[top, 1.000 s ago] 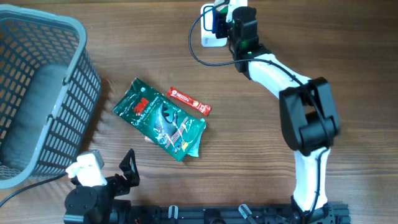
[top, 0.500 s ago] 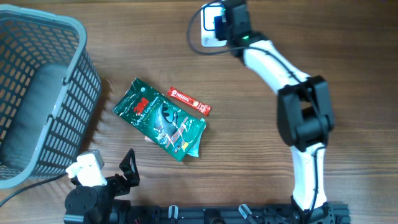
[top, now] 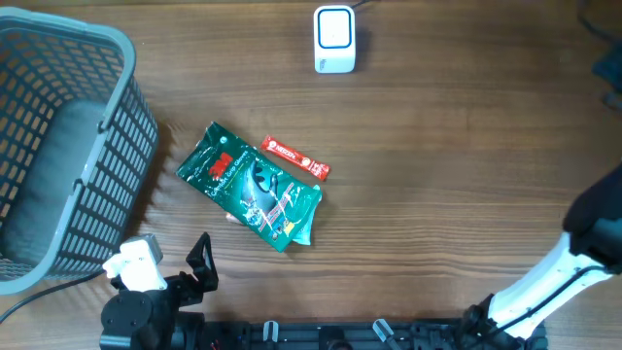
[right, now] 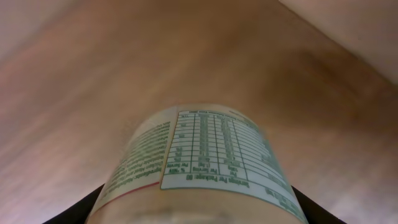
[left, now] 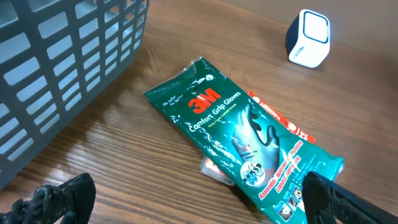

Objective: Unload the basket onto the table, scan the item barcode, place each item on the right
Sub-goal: 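Carry the jar to the right side of the table and release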

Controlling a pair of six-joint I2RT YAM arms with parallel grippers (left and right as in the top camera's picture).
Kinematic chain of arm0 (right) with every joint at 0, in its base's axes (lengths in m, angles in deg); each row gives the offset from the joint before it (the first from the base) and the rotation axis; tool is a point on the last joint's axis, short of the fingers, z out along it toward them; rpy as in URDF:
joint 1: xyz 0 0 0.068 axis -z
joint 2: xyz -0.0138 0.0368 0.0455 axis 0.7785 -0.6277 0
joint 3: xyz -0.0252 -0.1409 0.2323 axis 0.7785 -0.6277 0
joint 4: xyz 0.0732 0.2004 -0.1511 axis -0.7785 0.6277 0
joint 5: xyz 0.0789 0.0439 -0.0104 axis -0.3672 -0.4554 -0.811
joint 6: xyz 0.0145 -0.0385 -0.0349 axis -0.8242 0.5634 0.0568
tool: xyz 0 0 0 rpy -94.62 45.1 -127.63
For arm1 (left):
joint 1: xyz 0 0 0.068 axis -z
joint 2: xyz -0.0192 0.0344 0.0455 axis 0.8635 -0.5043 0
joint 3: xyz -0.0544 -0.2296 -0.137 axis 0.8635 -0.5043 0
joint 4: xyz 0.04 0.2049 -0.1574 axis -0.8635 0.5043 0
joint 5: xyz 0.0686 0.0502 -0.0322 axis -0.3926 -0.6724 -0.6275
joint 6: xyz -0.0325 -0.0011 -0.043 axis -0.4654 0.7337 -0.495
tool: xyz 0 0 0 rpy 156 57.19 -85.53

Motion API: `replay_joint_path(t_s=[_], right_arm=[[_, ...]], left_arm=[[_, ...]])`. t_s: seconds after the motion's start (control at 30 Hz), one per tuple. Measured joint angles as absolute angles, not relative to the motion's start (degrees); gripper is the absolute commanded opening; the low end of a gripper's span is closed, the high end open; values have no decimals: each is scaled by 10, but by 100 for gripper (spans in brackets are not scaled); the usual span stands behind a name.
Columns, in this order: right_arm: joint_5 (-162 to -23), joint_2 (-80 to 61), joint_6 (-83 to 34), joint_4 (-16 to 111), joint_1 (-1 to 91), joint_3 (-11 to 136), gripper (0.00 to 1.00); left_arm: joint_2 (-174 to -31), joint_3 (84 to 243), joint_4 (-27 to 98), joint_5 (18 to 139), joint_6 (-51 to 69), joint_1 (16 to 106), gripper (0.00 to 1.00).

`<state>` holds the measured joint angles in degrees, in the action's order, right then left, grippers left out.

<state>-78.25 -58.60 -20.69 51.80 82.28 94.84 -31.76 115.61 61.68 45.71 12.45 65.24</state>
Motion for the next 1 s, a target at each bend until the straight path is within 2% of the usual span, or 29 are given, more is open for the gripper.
replay_joint_path(t_s=[0.23, 0.27, 0.33, 0.37, 0.6, 0.77, 0.9, 1.0], right_arm=[[-827, -667, -220, 543, 927, 948, 68], [-829, -668, -222, 545, 931, 948, 72], [-837, -668, -234, 547, 942, 948, 86], [-854, -668, -242, 547, 951, 948, 99], [-905, -656, -257, 557, 984, 948, 100], [-1003, -532, -300, 563, 976, 947, 100], [-1087, -376, -334, 647, 897, 952, 100], [-1119, -334, -356, 772, 770, 960, 100]], left_arm=[[-318, 1156, 617, 457, 124, 652, 100], [-318, 1156, 617, 457, 124, 652, 100], [-318, 1156, 617, 457, 124, 652, 100], [-318, 1156, 617, 457, 124, 652, 100], [-318, 1156, 617, 457, 124, 652, 100], [-318, 1156, 617, 457, 124, 652, 100], [-318, 1156, 617, 457, 124, 652, 100], [-318, 1156, 617, 457, 124, 652, 100]])
